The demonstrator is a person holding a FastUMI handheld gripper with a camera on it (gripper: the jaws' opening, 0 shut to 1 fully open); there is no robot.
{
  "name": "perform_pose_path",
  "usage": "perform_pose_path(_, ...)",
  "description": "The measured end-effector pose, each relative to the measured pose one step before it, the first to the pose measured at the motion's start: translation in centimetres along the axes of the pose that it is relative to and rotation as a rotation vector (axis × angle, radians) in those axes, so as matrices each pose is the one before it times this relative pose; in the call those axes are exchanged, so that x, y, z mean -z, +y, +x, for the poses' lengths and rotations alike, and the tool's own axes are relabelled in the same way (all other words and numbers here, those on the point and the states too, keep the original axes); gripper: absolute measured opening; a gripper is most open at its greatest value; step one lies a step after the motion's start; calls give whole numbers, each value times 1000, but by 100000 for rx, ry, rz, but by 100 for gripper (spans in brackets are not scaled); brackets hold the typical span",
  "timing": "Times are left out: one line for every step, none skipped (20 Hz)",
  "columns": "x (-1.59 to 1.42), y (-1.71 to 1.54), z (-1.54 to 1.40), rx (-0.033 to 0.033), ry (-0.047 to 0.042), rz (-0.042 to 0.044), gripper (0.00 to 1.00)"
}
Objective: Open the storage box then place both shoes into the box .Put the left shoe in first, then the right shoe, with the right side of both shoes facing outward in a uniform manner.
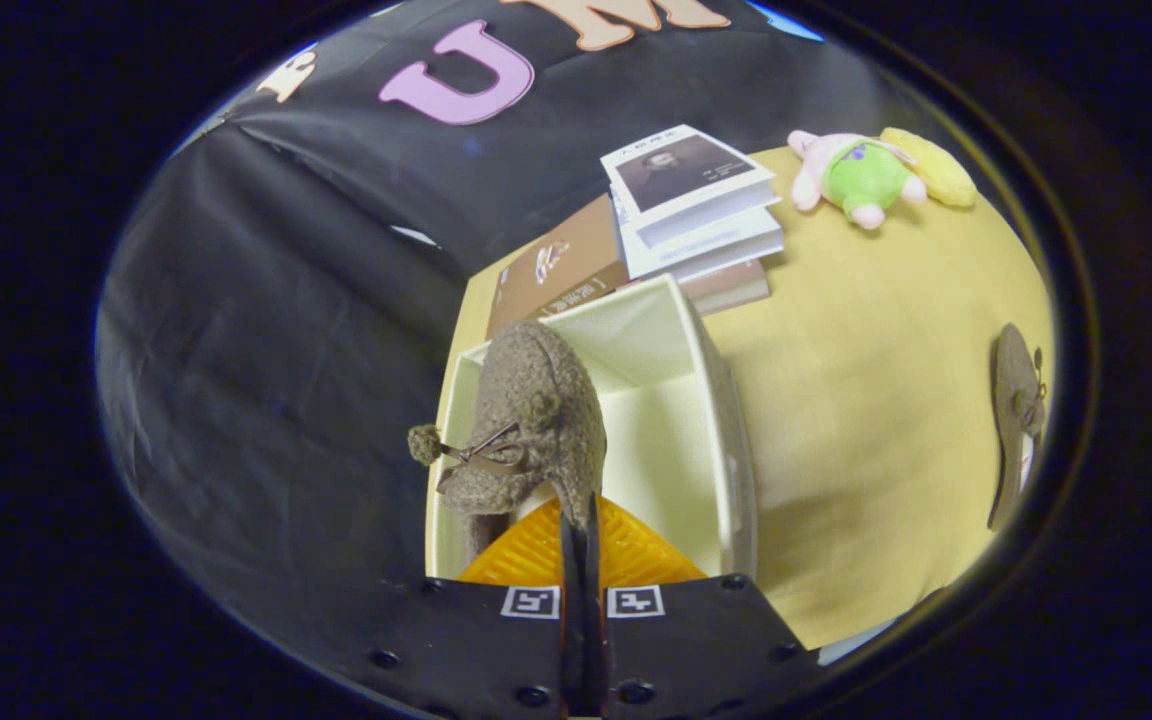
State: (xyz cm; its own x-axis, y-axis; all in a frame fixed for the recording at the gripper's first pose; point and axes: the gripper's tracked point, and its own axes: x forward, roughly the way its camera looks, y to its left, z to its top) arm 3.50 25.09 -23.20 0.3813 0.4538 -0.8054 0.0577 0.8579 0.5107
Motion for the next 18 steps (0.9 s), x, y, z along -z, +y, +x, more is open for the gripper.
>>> perform_pose_path(383,129,660,1213,689,-473,3)
perform_pose_path(245,42,660,1112,796,-384,3)
perform_pose_path(395,102,710,987,745,-446,4)
perform_pose_path(199,91,778,897,596,-364,4)
perform_pose_path(284,119,556,1105,728,-414,4)
perform_pose_path(296,123,648,1128,682,-505,4)
perform_pose_path(272,108,637,1207,1105,-1036,3)
perform_pose_path(108,-359,952,1820,1182,-1358,3)
perform_pose_path(230,119,448,1256,378,-1546,4)
perform_pose_path(291,0,355,1596,433,-1995,5)
perform_pose_path(187,135,130,217,754,-2016,7)
perform_pose_path(290,22,558,1581,576,-1936,9)
perform_pose_path(-78,-197,254,1955,-542,-2856,9)
perform_pose_path(-224,-62,326,1597,-754,-2950,9)
perform_pose_path(50,64,324,796,-202,-2989,9)
perform_pose_path(72,110,379,446,457,-2691,9)
perform_pose_path(507,496,343,-1247,1611,-1941,9)
perform_pose_path(447,225,228,-756,1891,-1494,13)
